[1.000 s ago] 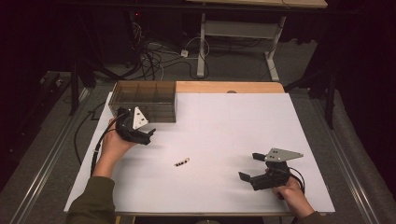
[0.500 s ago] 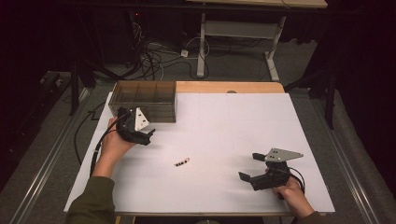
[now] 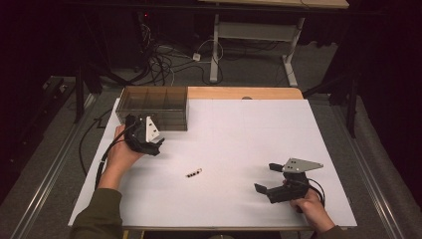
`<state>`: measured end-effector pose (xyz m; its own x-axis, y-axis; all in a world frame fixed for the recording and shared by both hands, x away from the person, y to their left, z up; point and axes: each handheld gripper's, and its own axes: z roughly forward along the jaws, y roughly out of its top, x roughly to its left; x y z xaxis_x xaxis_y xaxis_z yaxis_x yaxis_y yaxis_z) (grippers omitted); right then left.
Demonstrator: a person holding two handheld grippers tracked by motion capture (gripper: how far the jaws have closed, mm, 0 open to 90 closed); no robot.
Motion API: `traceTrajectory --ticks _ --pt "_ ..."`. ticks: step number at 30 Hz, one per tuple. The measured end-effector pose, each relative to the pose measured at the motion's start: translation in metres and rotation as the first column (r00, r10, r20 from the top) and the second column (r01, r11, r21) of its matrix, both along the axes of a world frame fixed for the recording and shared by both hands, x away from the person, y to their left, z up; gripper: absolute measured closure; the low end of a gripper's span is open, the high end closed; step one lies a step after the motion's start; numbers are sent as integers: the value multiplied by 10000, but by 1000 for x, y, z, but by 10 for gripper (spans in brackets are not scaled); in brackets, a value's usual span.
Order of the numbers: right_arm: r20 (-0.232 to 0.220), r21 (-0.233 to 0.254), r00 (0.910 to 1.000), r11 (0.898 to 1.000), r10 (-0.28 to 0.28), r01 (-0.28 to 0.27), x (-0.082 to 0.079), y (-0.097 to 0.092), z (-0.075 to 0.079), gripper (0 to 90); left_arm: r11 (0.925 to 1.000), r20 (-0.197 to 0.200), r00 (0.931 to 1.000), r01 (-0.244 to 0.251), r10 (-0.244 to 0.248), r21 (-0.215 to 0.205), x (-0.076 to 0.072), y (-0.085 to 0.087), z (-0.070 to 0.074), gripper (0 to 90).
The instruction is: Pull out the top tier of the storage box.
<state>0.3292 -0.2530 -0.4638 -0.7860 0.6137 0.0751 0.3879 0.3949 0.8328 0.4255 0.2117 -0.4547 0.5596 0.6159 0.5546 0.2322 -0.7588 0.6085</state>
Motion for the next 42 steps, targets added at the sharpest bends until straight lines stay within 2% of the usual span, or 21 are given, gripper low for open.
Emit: traceTrajectory --ticks 13,23,29,35,40,42 --pt "-25 12 10000 10000 -8 8 0 0 0 55 9976 375 9992 -152 126 681 -2 -4 -4 27" --pt "-30 25 10000 10000 -25 25 0 0 0 55 9946 665 9977 -228 161 1013 -4 -5 -4 38" --pt "-47 31 10000 10000 -31 32 0 0 0 55 9898 919 9956 -299 172 1389 -6 -7 -5 59" --pt "-57 51 10000 10000 -36 37 0 0 0 55 9881 1161 9930 -383 210 1492 -7 -8 -5 65" --pt "-51 57 10000 10000 -40 40 0 0 0 55 9797 1467 9891 -387 96 1965 -7 -8 -6 83" --pt "-51 60 10000 10000 -34 35 0 0 0 55 9785 1494 9886 -473 172 2009 -8 -8 -7 95"
